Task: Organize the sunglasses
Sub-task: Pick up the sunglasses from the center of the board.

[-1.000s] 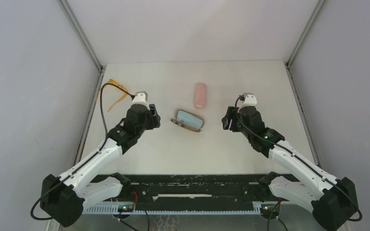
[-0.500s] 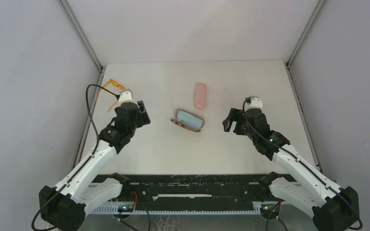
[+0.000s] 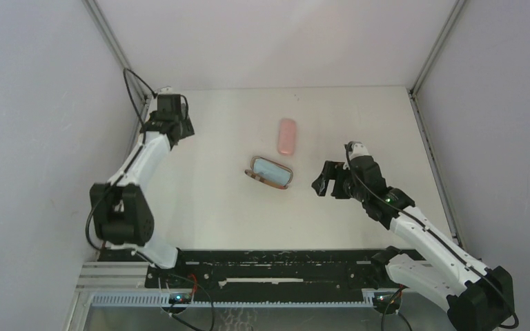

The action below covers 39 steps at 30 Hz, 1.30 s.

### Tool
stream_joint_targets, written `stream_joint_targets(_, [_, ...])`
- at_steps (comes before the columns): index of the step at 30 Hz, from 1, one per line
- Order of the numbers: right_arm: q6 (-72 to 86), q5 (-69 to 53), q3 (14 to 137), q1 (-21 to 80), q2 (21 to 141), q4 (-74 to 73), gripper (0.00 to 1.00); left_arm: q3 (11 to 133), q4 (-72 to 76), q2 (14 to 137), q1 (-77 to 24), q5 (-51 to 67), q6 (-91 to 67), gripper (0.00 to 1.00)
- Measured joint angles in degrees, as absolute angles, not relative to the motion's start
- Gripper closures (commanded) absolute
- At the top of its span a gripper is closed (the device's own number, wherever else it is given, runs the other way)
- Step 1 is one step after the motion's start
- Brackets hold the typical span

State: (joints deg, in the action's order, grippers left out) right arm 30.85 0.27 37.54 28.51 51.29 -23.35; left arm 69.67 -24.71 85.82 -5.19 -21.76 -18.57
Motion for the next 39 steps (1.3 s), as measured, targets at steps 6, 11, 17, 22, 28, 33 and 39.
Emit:
stream_joint_targets(6, [29.0, -3.6, 37.4, 28.5, 51.7, -22.9, 0.16, 86.9, -30.7, 105.5, -0.6, -18.7, -11.5, 0.34])
stream_joint_targets(11, [27.0, -5.5, 36.8, 28.5, 52.7, -22.3, 0.16, 91.7, -35.0, 113.3, 1.9, -15.7, -7.2, 0.33])
stream_joint_targets(17, [25.1, -7.1, 36.7, 28.5, 55.3, -21.6, 0.16, 96.6, -37.5, 118.4, 4.0, -12.0, -2.9, 0.31])
stream_joint_targets(22, [24.3, -9.1, 36.7, 28.5, 56.6, -20.4, 0.17, 101.3, -38.4, 121.9, 4.5, -9.6, 0.0, 0.30])
stream_joint_targets(28, [23.7, -10.1, 36.7, 28.5, 56.8, -19.9, 0.17, 107.1, -41.0, 126.2, 4.9, -7.2, 2.2, 0.31])
stream_joint_targets(33, [23.3, -10.6, 36.7, 28.5, 56.9, -19.6, 0.18, 109.3, -43.1, 129.4, 5.6, -4.8, 2.7, 0.37])
stream_joint_targets(39, [23.3, -10.7, 36.7, 28.5, 56.9, -19.7, 0.18, 109.3, -45.5, 130.3, 5.9, -2.9, 2.7, 0.55])
